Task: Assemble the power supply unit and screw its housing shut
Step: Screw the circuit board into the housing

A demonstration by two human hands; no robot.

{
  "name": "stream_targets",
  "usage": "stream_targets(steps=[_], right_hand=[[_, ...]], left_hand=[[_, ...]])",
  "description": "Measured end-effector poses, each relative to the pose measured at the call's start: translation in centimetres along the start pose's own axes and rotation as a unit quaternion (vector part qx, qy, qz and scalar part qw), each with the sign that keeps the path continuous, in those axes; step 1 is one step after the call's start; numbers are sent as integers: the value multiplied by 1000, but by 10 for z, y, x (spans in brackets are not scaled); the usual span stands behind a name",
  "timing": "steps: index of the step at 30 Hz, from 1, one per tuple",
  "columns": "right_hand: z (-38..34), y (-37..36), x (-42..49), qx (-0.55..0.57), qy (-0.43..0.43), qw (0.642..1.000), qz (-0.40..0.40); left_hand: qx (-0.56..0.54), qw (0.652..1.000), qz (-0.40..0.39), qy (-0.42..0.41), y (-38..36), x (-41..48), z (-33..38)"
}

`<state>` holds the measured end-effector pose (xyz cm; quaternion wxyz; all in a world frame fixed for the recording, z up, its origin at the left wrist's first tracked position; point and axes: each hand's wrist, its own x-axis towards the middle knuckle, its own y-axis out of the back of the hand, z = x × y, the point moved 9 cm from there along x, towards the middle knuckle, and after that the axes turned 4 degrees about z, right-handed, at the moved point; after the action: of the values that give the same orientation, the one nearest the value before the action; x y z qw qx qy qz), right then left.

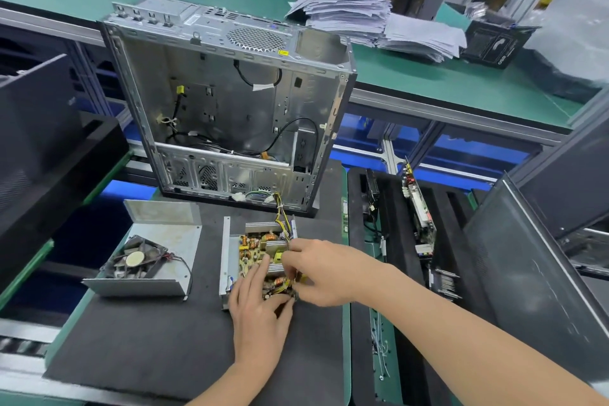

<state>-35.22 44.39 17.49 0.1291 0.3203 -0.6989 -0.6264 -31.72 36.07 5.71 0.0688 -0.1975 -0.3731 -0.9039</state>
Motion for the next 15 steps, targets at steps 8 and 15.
stream_targets(steps=[8,15], right_hand=[[-3,4,3,-30,18,999,27],[-2,-7,6,-117,0,993,19]], left_hand=[[34,999,13,-1,-1,1,2],[38,999,13,21,-6,3,-1]])
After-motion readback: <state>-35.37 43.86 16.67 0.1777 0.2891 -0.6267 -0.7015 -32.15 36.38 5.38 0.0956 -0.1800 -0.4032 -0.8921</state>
